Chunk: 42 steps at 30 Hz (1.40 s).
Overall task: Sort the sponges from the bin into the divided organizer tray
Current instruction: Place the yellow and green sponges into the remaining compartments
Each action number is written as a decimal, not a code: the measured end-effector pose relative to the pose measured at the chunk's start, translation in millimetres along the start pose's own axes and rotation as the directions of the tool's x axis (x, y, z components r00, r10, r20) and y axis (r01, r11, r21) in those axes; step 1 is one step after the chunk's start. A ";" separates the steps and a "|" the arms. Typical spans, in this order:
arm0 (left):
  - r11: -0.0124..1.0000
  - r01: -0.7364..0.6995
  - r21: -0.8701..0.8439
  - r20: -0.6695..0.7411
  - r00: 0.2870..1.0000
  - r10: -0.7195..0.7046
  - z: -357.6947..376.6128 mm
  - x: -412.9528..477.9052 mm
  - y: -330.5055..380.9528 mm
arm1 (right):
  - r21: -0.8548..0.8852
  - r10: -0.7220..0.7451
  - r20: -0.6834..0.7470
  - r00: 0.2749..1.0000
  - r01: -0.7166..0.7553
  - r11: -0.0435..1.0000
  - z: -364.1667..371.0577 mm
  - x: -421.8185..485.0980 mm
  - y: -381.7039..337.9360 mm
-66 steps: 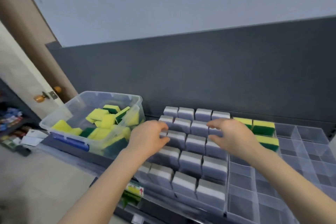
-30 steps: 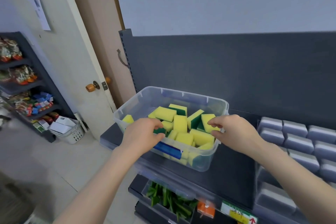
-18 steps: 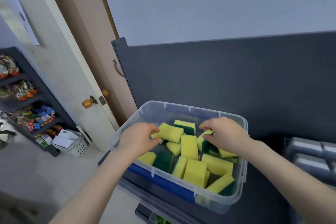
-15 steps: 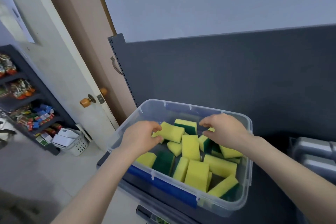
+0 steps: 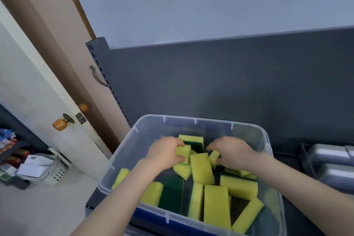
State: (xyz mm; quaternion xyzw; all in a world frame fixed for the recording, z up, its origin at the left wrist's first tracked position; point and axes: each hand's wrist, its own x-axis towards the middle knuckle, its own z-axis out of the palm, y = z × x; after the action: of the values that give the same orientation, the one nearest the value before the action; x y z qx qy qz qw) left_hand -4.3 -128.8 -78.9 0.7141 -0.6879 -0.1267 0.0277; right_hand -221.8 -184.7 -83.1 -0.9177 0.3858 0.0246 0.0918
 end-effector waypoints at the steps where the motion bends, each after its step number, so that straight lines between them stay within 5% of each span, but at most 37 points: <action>1: 1.000 -0.018 0.017 0.029 0.999 0.017 3.2 5.0 -1.2 | -0.025 0.006 0.011 1.000 -0.006 1.000 3.1 0.9 -0.2; 5: 0.990 -0.079 0.120 0.108 0.992 0.066 19.3 18.6 -3.9 | -0.124 0.000 0.044 0.999 0.005 0.992 13.5 3.8 0.7; 14: 0.960 -0.107 0.258 0.026 0.994 0.103 37.6 37.3 -6.5 | -0.308 0.048 0.103 0.994 -0.014 0.951 34.7 23.0 -2.5; 24: 0.999 -0.025 0.040 -0.147 0.989 0.031 25.6 42.8 -26.4 | -0.134 0.123 0.011 0.992 -0.121 0.984 31.6 20.3 6.6; 32: 0.959 -0.087 0.271 0.051 0.996 0.075 38.6 41.3 -16.5 | -0.051 0.177 -0.044 0.983 -0.179 0.983 32.6 12.9 5.0; 42: 0.997 0.078 0.010 -0.219 0.973 -0.074 18.3 40.7 -30.7 | 0.025 0.215 -0.096 0.972 -0.213 0.977 30.3 12.2 9.7</action>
State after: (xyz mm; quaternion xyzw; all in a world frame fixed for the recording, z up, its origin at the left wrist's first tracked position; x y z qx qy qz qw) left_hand 22.5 -165.0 -108.9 0.7497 -0.6541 -0.0420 0.0916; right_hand -219.4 -194.3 -115.8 -0.8701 0.4867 -0.0138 0.0763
